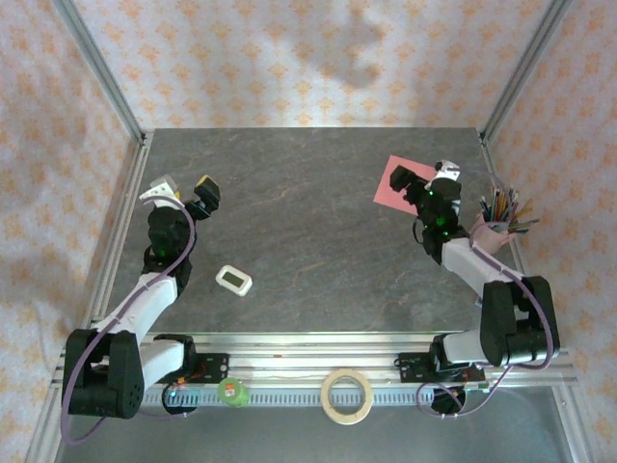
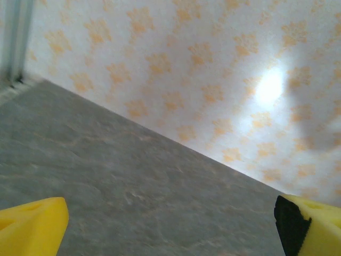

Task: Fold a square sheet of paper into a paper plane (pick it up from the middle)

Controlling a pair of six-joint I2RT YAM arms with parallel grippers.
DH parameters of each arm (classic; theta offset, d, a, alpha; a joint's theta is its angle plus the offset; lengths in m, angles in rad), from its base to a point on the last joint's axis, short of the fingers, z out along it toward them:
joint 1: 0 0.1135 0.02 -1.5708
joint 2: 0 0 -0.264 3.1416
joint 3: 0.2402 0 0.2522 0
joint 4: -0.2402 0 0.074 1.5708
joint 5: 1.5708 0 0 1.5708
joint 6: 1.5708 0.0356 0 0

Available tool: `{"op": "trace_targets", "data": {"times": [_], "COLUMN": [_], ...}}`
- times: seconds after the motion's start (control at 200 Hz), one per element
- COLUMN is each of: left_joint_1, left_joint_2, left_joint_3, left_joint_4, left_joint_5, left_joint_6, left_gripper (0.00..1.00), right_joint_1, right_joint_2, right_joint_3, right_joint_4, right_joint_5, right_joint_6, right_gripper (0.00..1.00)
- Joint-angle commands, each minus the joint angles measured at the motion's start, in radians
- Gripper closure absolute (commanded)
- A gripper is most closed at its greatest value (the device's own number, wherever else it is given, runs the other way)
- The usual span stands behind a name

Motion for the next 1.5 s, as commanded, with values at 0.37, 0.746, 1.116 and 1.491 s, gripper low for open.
{"op": "trace_targets", "data": {"times": [0.37, 0.746, 1.116, 1.491], "left_joint_1": [-0.095, -0.147, -0.147, -0.147], "left_joint_2": [0.149, 0.291, 0.343, 0.367], "left_joint_3": [0.156, 0.189, 0.196, 0.201], "left_joint_4": [-0.281, -0.316, -0.363, -0.376], "left_joint_5": [0.252, 0.276, 0.264, 0.257], "left_joint_6": [-0.148, -0.165, -0.143, -0.157], "left_gripper": [0.01, 0.01, 0.01, 0.01], "right_joint_1": [0.002, 0.005, 0.124, 0.554], "right_joint_2": [0.554, 0.742, 0.734, 0.555], "right_joint_3": [0.611, 0.771, 0.675, 0.361], "right_joint_4": [-0.633, -0.762, -0.797, -0.471], "right_joint_5": [0.004, 0.011, 0.004, -0.114], "right_joint_6": [0.044, 0.039, 0.104, 0.6], "right_gripper": [0.34, 0.5, 0.5, 0.53]}}
